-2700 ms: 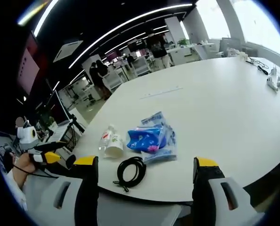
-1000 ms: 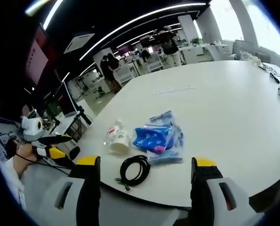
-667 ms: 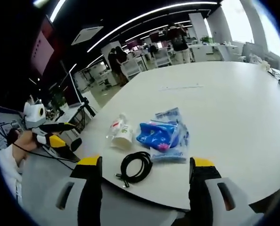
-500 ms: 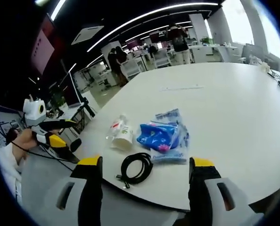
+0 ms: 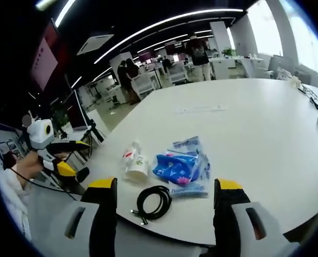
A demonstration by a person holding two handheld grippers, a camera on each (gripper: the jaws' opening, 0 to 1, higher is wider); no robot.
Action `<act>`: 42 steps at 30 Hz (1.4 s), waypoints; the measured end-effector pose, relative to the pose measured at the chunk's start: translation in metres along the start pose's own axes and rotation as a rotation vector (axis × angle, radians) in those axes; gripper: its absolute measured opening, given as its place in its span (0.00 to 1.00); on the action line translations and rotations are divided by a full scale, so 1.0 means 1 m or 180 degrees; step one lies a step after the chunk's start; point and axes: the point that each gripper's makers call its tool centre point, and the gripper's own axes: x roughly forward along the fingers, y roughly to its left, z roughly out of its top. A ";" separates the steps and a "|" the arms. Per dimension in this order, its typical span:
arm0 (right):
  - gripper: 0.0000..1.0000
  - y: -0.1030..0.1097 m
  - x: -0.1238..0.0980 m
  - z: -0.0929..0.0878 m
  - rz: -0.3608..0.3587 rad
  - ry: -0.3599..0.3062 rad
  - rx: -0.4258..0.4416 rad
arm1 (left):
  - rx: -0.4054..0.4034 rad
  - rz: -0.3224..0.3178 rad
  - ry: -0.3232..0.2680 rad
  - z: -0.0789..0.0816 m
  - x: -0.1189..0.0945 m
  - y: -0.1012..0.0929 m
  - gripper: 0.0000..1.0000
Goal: Arrange the tabletop items into an orderly group along one side of the table until the central work area is clear of visible clutter.
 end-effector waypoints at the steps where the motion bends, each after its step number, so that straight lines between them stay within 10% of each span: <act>1: 0.71 0.002 0.000 0.002 0.0002 -0.0017 -0.0015 | -0.0023 -0.0011 -0.0003 0.001 0.001 0.000 0.82; 18: 0.69 -0.006 0.037 0.001 0.0363 0.0270 -0.0144 | 0.0022 0.0218 0.0074 0.010 0.020 0.010 0.78; 42: 0.58 -0.065 0.115 -0.011 0.0257 0.0398 -0.0125 | -0.0178 0.0214 0.0471 0.021 0.139 0.013 0.75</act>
